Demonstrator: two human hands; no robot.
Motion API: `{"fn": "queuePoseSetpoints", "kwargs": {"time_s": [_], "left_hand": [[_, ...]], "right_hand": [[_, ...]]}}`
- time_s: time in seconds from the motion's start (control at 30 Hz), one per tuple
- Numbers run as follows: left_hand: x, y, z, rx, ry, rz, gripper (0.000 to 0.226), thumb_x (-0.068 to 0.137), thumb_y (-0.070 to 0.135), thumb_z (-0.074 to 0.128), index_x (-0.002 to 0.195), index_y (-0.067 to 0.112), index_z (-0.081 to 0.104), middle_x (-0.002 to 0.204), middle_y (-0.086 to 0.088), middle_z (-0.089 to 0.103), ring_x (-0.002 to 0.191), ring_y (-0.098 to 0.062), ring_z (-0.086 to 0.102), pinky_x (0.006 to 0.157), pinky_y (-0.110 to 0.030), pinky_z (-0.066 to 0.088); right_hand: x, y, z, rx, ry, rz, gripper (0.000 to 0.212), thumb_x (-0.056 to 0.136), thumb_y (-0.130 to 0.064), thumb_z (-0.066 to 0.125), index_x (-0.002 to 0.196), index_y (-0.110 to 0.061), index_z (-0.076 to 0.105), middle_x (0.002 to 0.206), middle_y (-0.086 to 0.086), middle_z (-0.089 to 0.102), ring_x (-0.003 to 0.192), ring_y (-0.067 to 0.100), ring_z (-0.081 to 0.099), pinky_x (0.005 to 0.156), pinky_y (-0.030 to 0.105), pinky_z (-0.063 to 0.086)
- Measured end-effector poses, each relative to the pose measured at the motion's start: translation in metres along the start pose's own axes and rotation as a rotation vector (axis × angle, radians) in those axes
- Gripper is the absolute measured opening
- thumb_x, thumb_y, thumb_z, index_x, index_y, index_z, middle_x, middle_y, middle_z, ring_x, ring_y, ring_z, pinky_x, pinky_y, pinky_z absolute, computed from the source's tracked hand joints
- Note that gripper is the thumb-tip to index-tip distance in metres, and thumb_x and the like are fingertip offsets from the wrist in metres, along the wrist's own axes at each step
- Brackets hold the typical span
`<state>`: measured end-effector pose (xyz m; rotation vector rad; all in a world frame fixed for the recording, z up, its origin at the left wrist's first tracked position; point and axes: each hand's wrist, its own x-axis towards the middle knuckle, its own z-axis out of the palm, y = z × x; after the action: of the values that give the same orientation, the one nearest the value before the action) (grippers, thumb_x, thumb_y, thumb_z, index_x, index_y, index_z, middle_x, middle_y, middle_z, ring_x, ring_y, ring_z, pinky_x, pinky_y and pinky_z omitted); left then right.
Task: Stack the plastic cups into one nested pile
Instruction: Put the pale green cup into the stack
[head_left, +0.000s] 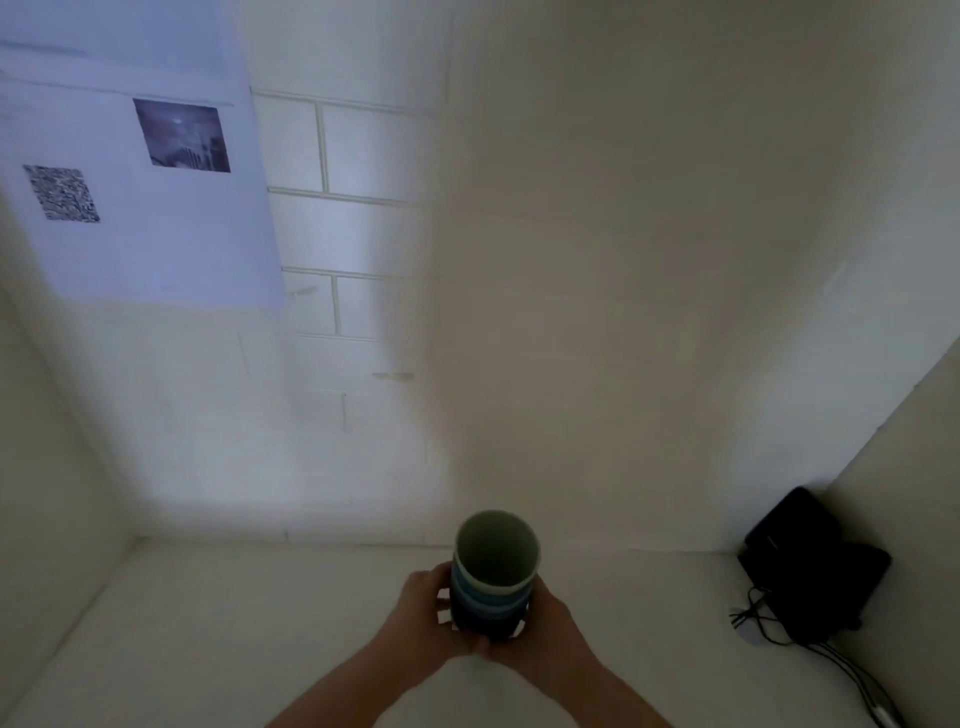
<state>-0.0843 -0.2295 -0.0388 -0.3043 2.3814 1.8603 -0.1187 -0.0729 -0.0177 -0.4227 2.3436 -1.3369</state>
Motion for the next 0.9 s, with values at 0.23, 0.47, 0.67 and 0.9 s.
{"fn": "queuePoseSetpoints", "kwargs": {"time_s": [0.23,0.47,0.67,0.9], "left_hand": [[0.037,0.01,-0.014,-0.036,0.025,-0.012,0.061,0.063,-0.005,0.078,0.115,0.01,0.05,0.101,-0.002,0.06,0.094,-0.021,0.059,0.075,-0.025,0.054],[0.042,0.001,-0.009,-0.059,0.026,-0.034,0.061,0.066,-0.001,0.077,0.118,0.012,0.048,0.098,0.005,0.058,0.095,-0.019,0.059,0.075,-0.023,0.053],[0.039,-0.008,-0.002,-0.071,0.059,-0.041,0.063,0.066,0.005,0.079,0.12,0.011,0.047,0.113,-0.007,0.057,0.103,-0.023,0.056,0.083,-0.031,0.046],[0.032,-0.012,0.003,-0.032,0.048,-0.023,0.057,0.074,0.01,0.073,0.122,0.014,0.044,0.123,-0.006,0.052,0.109,-0.024,0.056,0.066,-0.009,0.052]], "right_hand": [[0.059,0.006,0.003,-0.069,0.063,0.102,0.073,0.06,-0.016,0.08,0.123,-0.015,0.044,0.121,0.003,0.058,0.117,0.023,0.053,0.099,0.035,0.046],[0.062,0.022,0.008,-0.03,0.09,0.123,0.076,0.058,-0.021,0.082,0.123,-0.017,0.044,0.124,0.007,0.058,0.115,0.026,0.055,0.098,0.041,0.048],[0.057,0.033,0.01,0.016,0.091,0.113,0.073,0.062,-0.022,0.081,0.124,-0.021,0.042,0.116,0.0,0.057,0.113,0.022,0.055,0.095,0.038,0.05],[0.048,0.029,0.015,0.0,0.09,0.104,0.076,0.066,-0.022,0.079,0.129,-0.022,0.035,0.113,-0.005,0.053,0.116,0.017,0.052,0.089,0.021,0.045]]}}
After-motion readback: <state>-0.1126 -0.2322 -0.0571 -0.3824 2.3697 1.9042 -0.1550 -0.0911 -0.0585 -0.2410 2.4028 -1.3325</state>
